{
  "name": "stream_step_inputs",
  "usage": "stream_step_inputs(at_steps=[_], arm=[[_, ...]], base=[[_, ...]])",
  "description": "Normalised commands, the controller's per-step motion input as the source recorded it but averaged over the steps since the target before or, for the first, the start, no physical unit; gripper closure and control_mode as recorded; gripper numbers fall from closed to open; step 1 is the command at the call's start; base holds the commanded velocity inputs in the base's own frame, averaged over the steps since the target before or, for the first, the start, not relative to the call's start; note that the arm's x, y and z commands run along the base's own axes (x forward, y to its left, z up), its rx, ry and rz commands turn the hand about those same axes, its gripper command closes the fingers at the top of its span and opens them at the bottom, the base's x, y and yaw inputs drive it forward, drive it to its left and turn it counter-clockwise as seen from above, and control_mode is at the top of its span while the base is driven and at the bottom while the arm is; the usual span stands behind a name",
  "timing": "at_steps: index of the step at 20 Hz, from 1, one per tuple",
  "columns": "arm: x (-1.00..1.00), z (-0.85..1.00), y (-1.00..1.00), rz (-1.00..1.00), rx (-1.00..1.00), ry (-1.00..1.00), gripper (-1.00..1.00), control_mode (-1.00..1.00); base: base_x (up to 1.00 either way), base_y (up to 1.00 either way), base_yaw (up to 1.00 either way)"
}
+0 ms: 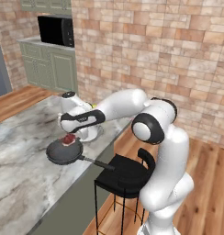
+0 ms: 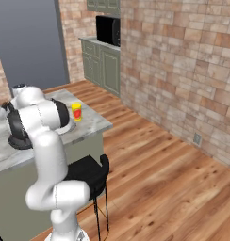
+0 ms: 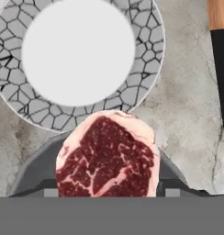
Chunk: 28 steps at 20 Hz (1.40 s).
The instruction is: Pick up the pan with the steak in it and place it on the dining table. Then place the steak on the plate.
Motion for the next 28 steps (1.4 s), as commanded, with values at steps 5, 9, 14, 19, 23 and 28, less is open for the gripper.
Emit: stream_step_inputs(at_steps=[5,9,14,19,23,28], arm=[[0.55,0.07,-0.68,0.0,0.07,-0.06,1.0,-1.0],[0.77,0.1,-0.62,0.0,0.09,-0.03,1.0,-1.0],[0.89,0.05,-0.47,0.0,0.1,0.0,1.0,-1.0],[0.1,-0.01,-0.03,0.0,0.03,0.0,1.0,-1.0],[0.14,-0.15,0.01,0.0,0.0,0.02,1.0,-1.0],[0.28,-0.37,0.17,-0.03,0.01,0.05,1.0,-1.0]], base=[[0.0,0.0,0.0],[0.0,0.0,0.0],[0.0,0.0,0.0],[0.0,0.0,0.0],[0.0,0.0,0.0],[0.0,0.0,0.0]])
